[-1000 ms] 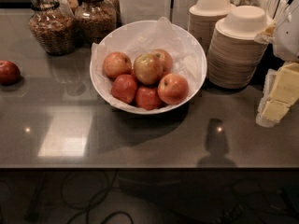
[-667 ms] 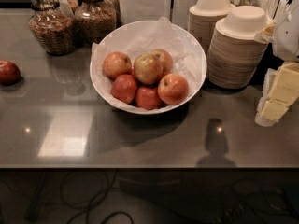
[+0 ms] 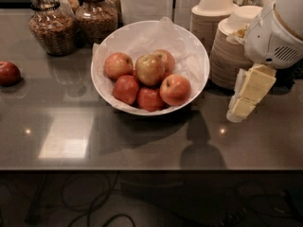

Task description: Pick apple from white bowl

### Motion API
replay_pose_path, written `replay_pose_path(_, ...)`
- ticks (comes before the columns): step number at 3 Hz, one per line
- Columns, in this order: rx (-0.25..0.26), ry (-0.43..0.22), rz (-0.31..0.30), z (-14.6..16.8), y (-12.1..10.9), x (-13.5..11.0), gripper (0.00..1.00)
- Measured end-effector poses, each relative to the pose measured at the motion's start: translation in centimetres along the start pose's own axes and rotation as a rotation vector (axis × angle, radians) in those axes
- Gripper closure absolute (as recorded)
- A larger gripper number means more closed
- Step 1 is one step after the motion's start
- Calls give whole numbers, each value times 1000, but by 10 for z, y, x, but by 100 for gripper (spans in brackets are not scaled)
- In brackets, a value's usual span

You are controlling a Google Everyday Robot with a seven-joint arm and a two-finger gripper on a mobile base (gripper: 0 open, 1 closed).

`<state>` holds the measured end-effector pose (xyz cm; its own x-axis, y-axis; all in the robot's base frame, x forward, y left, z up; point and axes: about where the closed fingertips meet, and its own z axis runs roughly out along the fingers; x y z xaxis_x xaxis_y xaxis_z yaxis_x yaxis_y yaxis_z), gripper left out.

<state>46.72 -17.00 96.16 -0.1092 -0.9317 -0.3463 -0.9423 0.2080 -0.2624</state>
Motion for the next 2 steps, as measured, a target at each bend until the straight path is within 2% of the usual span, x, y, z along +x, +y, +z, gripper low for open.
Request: replay_pose_path(2, 16, -32, 16, 5, -5, -6, 0)
